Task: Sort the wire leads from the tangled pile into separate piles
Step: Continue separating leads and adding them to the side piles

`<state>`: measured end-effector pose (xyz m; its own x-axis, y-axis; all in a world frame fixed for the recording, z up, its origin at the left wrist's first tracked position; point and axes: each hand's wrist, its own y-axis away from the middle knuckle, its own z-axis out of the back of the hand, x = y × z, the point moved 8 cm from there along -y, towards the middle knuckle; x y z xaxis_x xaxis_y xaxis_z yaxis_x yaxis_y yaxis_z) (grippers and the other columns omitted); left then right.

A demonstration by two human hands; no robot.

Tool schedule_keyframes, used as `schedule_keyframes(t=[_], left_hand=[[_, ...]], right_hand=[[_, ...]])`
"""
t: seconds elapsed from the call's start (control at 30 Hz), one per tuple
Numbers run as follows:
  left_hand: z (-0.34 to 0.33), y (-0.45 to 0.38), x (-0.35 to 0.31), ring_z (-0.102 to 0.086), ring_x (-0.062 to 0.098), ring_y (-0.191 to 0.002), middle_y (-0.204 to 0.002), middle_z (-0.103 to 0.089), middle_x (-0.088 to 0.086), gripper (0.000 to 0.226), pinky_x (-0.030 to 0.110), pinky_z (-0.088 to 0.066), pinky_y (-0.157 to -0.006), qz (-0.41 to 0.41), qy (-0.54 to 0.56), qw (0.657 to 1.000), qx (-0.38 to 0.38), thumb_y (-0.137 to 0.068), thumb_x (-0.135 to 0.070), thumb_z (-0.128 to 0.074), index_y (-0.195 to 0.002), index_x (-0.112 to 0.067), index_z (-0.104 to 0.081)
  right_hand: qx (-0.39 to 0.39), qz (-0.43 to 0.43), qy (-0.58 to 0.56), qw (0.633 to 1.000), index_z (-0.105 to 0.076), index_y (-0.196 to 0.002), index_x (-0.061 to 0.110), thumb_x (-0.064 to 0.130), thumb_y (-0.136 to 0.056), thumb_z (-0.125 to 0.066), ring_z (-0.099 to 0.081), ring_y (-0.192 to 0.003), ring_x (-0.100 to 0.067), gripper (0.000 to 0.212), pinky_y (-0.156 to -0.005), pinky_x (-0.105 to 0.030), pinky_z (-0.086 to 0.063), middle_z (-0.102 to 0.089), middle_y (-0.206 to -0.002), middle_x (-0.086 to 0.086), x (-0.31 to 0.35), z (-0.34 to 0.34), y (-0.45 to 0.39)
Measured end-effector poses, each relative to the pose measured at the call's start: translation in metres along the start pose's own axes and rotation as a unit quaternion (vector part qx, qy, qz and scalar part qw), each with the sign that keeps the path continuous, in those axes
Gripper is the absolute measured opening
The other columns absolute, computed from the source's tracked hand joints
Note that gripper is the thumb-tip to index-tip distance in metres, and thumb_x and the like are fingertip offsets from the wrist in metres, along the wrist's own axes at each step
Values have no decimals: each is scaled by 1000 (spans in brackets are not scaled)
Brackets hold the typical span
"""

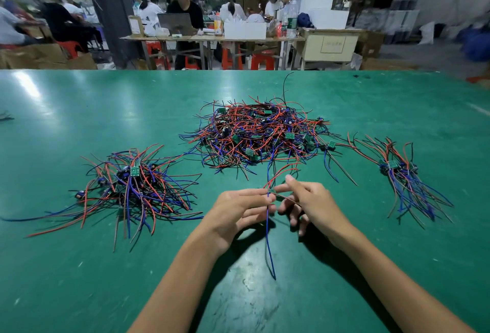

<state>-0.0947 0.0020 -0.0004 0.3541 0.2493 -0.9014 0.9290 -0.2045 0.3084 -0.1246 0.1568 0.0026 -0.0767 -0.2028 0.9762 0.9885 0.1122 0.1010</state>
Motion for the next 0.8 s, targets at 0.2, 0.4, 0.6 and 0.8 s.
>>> schedule_keyframes(t=[0.2, 0.4, 0.6, 0.8], left_hand=[[-7, 1, 4, -73, 20, -82, -90, -73, 4, 32, 27, -61, -77, 20, 8, 1000, 19, -87, -20, -75, -114, -2, -73], [-13, 6, 1, -73, 29, -99, -106, -75, 16, 43, 26, -58, -83, -20, -3, 998, 66, -79, -8, -79, -120, -6, -67], [-17, 6, -15, -71, 29, -106, -117, -72, 17, 74, 26, -58, -84, -99, 85, 990, 54, -73, 1, -76, -136, -27, -50], [-17, -1, -12, -70, 27, -110, -118, -72, 14, 56, 32, -58, -89, -83, 70, 994, -2, -93, -12, -65, -143, -9, -40]], right_hand=[[42, 5, -118, 992, -75, -101, 12, 39, -88, -71, -63, -55, -14, 30, -41, -24, -48, -73, -87, 0, 8, -2, 2], [52, 54, -101, 992, -79, -92, 19, 36, -81, -77, -58, -53, -12, 21, -42, -24, -48, -73, -81, -1, 14, -2, 7], [-26, 37, -207, 977, -77, -88, 13, 32, -73, -80, -64, -61, -10, 24, -55, -20, -55, -71, -79, 0, 12, 15, 6], [-12, 13, -311, 950, -72, -109, 22, 26, -79, -72, -70, -83, -3, 31, -71, -16, -53, -77, -100, 3, 15, 22, 4]])
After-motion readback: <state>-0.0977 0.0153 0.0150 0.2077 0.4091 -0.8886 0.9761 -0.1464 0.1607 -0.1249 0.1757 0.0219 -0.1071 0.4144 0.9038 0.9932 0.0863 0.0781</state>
